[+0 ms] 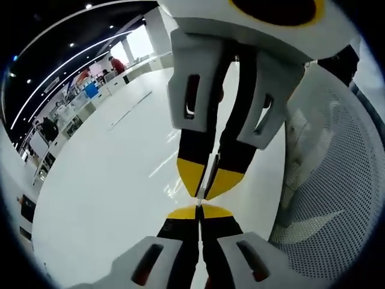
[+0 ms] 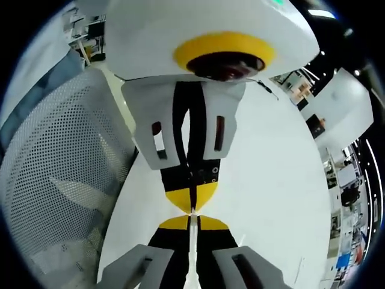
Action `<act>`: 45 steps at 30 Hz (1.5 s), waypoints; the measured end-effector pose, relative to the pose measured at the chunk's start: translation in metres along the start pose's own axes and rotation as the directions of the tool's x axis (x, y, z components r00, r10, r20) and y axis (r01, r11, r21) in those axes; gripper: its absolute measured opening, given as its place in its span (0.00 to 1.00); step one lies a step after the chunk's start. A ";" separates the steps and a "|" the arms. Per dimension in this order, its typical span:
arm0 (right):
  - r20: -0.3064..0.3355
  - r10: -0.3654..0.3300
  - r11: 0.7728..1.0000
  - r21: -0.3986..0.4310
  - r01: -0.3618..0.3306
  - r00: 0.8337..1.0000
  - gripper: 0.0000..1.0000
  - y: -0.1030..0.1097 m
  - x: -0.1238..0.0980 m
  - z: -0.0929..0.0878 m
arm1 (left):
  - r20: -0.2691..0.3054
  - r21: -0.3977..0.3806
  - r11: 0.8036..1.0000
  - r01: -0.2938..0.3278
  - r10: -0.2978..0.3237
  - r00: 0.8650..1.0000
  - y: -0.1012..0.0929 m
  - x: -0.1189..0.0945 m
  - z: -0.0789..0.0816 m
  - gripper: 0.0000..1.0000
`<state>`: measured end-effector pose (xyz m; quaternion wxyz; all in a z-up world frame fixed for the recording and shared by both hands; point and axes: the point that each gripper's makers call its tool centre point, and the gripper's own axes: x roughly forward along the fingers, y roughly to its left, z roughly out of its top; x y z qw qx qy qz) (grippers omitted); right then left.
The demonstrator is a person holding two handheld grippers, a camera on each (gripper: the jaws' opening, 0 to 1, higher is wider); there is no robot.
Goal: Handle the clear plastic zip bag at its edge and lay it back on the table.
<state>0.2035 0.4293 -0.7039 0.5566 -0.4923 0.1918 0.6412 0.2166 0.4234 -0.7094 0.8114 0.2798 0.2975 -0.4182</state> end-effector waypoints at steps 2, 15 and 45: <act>0.003 -0.003 1.000 0.012 0.002 1.000 0.00 0.000 0.000 0.000 | 0.004 -0.004 1.000 -0.001 0.001 1.000 0.000 0.000 0.000 0.00; -0.006 -0.004 1.000 0.024 0.004 1.000 0.00 0.000 -0.002 -0.005 | -0.008 -0.010 1.000 0.002 -0.002 1.000 0.001 -0.001 -0.004 0.00; -0.020 -0.020 0.999 0.035 0.021 1.000 0.00 -0.002 -0.007 -0.014 | -0.016 -0.022 1.000 0.002 -0.002 1.000 0.003 -0.002 -0.005 0.00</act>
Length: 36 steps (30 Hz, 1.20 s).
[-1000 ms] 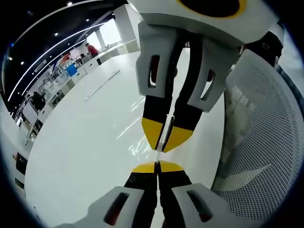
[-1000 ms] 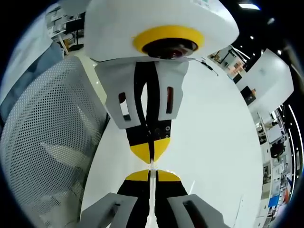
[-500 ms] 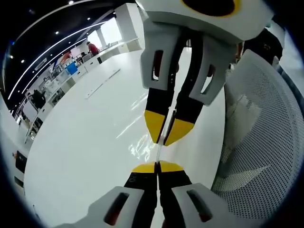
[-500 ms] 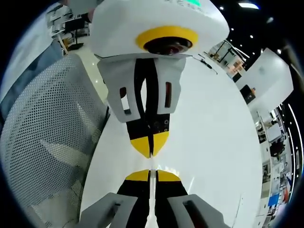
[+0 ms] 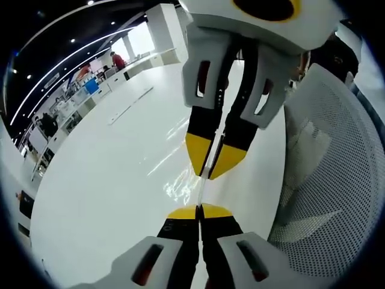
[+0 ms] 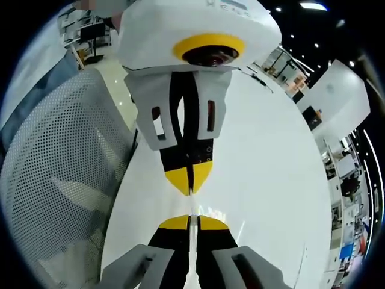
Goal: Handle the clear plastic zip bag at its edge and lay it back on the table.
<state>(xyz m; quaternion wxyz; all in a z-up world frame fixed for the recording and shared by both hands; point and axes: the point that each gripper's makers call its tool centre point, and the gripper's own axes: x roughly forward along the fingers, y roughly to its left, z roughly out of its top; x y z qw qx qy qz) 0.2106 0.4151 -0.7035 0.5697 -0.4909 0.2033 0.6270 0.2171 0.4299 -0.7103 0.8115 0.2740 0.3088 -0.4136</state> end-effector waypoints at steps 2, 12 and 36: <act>-0.001 0.000 1.000 0.001 0.000 1.000 0.00 0.000 0.000 0.000 | -0.002 -0.001 1.000 0.000 0.000 1.000 0.000 0.000 -0.001 0.00; 0.005 -0.003 1.000 0.013 0.003 1.000 0.00 0.001 -0.002 -0.002 | -0.003 -0.003 1.000 0.004 -0.004 1.000 0.001 -0.001 -0.003 0.00; 0.002 -0.011 0.999 0.039 0.011 1.000 0.00 -0.001 -0.007 -0.011 | -0.002 -0.013 1.000 0.002 -0.002 1.000 0.004 0.000 -0.005 0.00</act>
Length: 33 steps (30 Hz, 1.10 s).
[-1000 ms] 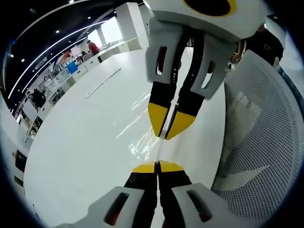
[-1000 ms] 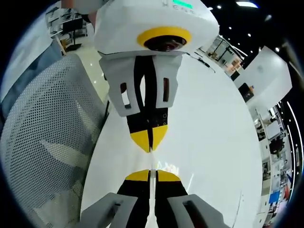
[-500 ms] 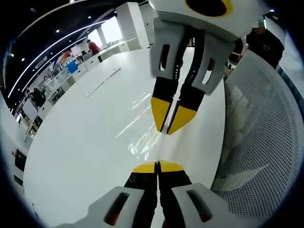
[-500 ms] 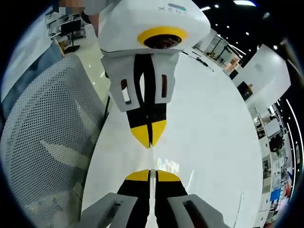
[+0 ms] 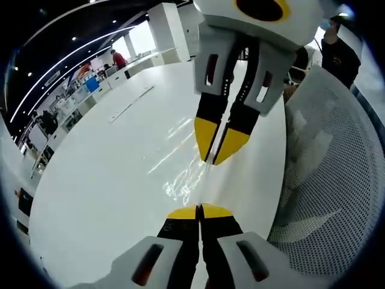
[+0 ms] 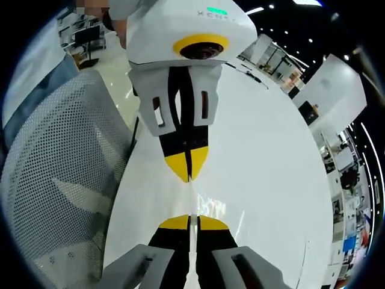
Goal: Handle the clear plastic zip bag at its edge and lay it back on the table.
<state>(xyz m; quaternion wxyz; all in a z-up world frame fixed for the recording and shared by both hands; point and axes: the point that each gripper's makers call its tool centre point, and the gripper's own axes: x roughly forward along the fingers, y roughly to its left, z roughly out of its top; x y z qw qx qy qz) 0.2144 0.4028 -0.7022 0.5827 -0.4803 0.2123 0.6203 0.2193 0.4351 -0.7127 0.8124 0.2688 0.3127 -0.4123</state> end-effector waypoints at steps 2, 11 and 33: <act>-0.002 0.000 1.000 0.001 0.000 1.000 0.00 0.000 0.000 -0.001 | -0.002 0.000 1.000 0.001 -0.001 1.000 0.000 0.000 -0.001 0.00; -0.004 -0.006 1.000 0.006 0.006 1.000 0.00 0.000 -0.003 -0.004 | -0.008 -0.005 1.000 -0.006 0.006 1.000 0.002 -0.002 -0.004 0.00; -0.014 -0.012 1.000 0.014 0.012 1.000 0.00 0.000 -0.007 -0.012 | -0.021 -0.016 1.000 -0.015 0.015 1.000 0.007 -0.005 -0.010 0.00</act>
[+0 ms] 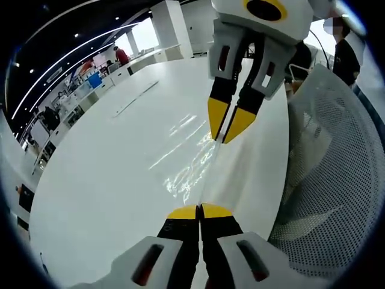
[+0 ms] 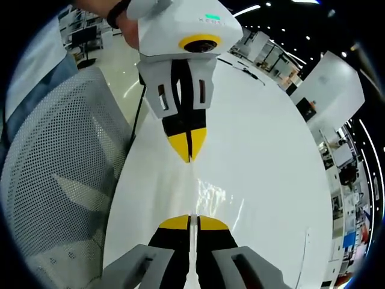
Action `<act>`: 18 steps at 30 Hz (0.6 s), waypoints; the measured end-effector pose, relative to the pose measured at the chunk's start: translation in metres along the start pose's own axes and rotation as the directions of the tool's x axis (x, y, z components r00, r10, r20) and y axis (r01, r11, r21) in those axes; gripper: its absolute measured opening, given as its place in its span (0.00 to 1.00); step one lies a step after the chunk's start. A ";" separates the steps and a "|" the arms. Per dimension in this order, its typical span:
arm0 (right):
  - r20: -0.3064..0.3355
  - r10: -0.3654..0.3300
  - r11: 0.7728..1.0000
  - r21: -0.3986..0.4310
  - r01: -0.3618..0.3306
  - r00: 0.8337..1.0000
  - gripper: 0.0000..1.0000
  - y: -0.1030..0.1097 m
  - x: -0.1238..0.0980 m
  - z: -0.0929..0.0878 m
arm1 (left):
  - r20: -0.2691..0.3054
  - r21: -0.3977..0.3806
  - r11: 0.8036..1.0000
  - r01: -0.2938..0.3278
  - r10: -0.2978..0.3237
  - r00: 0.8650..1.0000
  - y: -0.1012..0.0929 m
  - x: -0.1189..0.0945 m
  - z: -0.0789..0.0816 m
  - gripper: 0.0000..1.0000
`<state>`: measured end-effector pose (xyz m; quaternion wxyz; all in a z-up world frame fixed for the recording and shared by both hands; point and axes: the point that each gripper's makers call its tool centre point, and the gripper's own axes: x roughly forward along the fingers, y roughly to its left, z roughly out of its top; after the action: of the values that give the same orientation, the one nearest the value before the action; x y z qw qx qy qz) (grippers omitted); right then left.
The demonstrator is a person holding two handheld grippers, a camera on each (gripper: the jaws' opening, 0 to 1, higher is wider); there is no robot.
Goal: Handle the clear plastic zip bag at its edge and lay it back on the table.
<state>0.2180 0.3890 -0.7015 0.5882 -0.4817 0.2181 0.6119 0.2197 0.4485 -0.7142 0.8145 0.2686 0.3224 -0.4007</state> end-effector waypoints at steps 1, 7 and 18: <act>0.000 0.001 1.000 0.002 -0.001 1.000 0.00 0.000 0.000 0.000 | -0.001 -0.003 1.000 0.000 0.000 1.000 0.000 0.000 0.000 0.00; -0.001 0.000 1.000 0.002 0.000 1.000 0.00 -0.001 -0.001 -0.001 | -0.002 -0.005 1.000 -0.002 0.002 1.000 0.001 -0.001 0.000 0.00; -0.003 -0.002 1.000 0.003 0.002 1.000 0.00 -0.001 -0.002 -0.003 | -0.007 -0.013 1.000 -0.008 0.008 1.000 0.004 -0.002 -0.004 0.00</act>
<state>0.2198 0.3858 -0.7011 0.5893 -0.4819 0.2194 0.6103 0.2213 0.4544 -0.7149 0.8166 0.2660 0.3267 -0.3946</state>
